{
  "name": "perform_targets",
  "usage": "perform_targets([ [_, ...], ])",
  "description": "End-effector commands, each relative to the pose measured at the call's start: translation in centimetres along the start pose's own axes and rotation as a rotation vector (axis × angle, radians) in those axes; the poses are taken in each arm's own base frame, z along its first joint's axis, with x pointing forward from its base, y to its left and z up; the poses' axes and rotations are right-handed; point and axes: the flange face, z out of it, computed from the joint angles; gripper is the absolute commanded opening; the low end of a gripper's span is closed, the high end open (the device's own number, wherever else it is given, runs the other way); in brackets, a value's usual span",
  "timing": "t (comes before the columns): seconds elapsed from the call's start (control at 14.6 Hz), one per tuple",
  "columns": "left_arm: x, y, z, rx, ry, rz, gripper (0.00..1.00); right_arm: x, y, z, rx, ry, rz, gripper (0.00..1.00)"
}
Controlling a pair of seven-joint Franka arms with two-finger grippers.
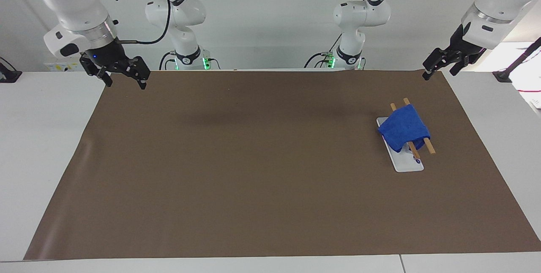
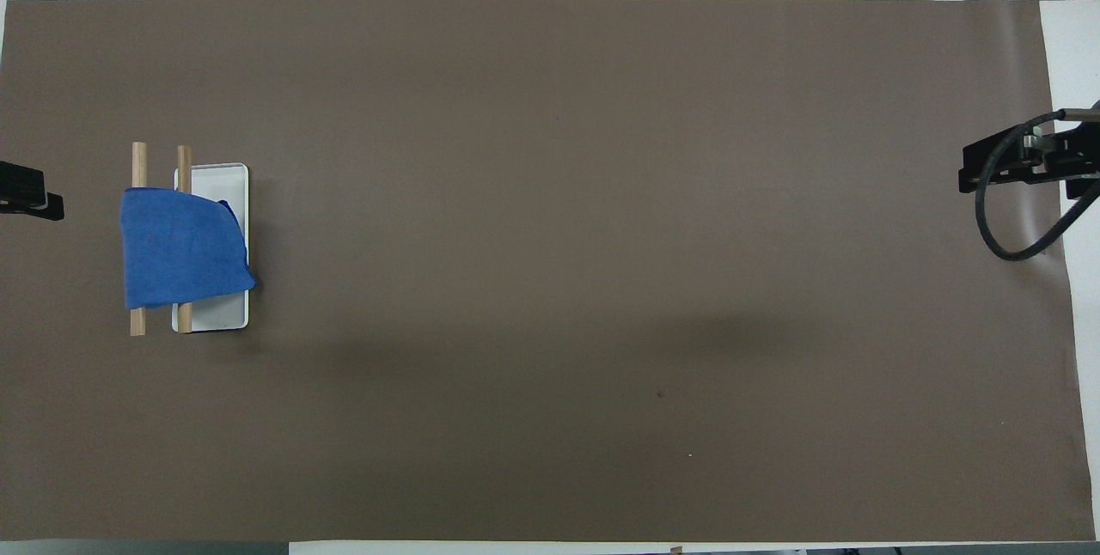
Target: Right arm passes towel to left arm to hang
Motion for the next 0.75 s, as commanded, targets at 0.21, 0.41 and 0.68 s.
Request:
perform_targets([
  [0.21, -0.2, 0.0, 0.1, -0.015, 0.029, 0.020, 1.00, -0.3, 0.6, 0.1, 0.006, 0.014, -0.046, 1.00],
  [0.41, 0.0, 0.1, 0.2, -0.011, 0.026, 0.026, 1.00, -0.3, 0.5, 0.1, 0.006, 0.014, -0.046, 1.00],
  [0.68, 0.6, 0.6, 0.8, -0.003, 0.019, 0.036, 1.00, -0.3, 0.5, 0.1, 0.006, 0.014, -0.046, 1.00],
])
